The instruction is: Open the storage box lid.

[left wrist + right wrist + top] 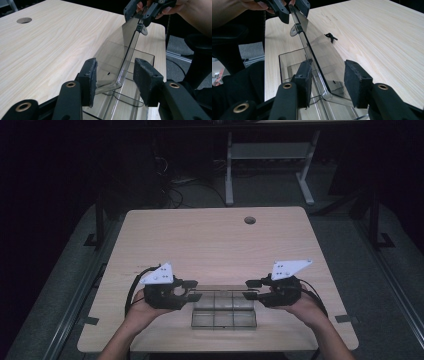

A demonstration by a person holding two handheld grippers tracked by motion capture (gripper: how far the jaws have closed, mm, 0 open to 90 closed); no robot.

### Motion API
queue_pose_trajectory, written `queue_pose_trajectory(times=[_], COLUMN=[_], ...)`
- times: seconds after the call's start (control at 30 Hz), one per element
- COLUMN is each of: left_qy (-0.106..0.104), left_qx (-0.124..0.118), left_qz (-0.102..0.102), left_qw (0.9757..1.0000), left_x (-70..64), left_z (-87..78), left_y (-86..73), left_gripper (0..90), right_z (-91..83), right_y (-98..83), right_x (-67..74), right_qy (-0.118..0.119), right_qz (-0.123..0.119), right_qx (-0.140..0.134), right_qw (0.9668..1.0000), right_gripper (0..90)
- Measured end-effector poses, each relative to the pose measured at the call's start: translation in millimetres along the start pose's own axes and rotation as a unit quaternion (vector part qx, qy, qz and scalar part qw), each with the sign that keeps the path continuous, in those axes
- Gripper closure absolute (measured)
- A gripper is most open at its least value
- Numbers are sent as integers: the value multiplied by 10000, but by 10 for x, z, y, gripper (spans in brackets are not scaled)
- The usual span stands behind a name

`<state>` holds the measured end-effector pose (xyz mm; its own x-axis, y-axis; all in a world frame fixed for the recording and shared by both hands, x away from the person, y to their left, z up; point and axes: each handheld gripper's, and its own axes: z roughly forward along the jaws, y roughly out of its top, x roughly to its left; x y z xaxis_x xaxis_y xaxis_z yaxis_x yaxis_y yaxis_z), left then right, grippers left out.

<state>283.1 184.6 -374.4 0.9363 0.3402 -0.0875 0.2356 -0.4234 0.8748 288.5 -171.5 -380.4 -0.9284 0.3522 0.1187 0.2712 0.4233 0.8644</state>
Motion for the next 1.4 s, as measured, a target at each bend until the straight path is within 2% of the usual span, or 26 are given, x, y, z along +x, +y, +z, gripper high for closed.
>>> queue_pose_trajectory(times=[0.13, 0.37, 0.67, 0.83, 1.23, 1.4], left_qy=[61, 156, 210, 226, 203, 199], left_qx=[36, 16, 10, -14, -120, -183], left_qz=[139, 264, 266, 245, 264, 253], left_qw=[9999, 9995, 9994, 9994, 9994, 9993], left_x=[1, -9, 15, 43, 126, 150], left_z=[12, 20, 19, 20, 23, 27], left_y=[-3, 3, 40, 71, 107, 107], left_gripper=[575, 631, 653, 666, 693, 699], right_z=[4, -3, -37, -80, -107, -104], right_y=[2, 4, 3, 6, 44, 53], right_x=[-4, -7, -31, -71, -153, -196], right_qy=[10, -8, -102, -157, -121, -62], right_qz=[10, 19, -35, -55, -19, -20], right_qx=[-2, 8, -4, -127, -260, -280], right_qw=[10000, 10000, 9999, 9998, 9996, 9996], right_gripper=[572, 575, 606, 618, 668, 662])
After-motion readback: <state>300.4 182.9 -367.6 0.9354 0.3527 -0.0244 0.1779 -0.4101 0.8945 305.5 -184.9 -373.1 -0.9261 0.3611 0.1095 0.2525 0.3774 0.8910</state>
